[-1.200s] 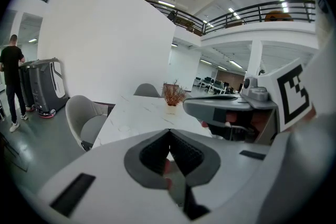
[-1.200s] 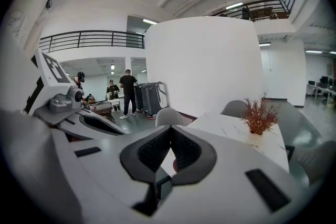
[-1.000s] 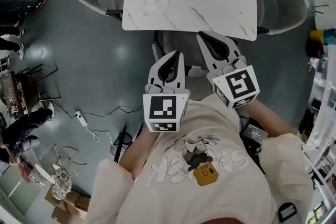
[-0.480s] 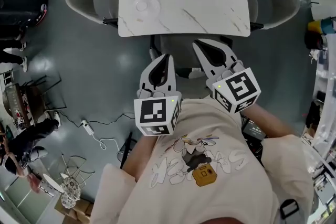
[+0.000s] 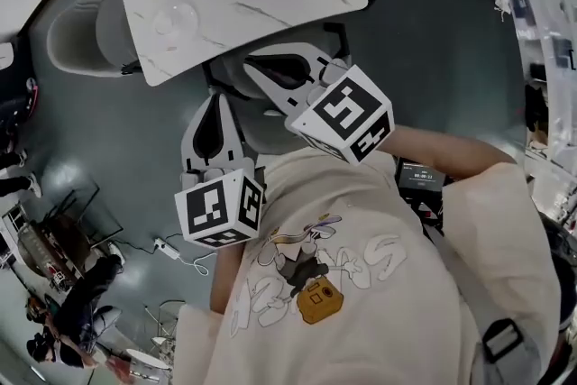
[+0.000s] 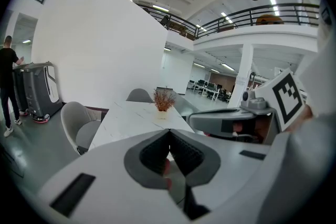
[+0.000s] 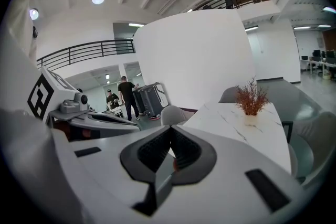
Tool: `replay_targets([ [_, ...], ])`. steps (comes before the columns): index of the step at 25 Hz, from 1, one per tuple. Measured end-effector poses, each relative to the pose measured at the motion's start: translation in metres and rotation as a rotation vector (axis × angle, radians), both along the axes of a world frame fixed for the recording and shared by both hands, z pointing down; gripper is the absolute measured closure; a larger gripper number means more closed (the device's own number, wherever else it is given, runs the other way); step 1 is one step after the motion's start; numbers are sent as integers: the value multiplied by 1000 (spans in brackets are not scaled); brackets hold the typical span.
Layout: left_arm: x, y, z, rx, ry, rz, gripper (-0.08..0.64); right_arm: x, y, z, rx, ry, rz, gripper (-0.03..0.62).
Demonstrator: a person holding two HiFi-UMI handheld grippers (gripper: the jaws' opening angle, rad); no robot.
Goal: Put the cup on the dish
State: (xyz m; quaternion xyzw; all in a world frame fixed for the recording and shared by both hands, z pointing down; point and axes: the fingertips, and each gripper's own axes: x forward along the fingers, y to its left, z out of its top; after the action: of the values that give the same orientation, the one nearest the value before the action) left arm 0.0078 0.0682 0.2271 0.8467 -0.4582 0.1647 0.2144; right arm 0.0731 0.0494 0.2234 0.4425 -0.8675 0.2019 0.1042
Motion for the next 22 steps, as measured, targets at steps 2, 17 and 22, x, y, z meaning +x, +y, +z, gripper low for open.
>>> replay_targets([
  [2,-1,1,-1,5,0,2,557,-2,5,-1,-6,-5,-2,588],
  [17,-7,21,6,-15,32,1,557,-19,30,-6,-16,13,-17,588],
  [22,-15,21,13,-23,42,-18,557,-19,34,2,-36,35,-37,588],
])
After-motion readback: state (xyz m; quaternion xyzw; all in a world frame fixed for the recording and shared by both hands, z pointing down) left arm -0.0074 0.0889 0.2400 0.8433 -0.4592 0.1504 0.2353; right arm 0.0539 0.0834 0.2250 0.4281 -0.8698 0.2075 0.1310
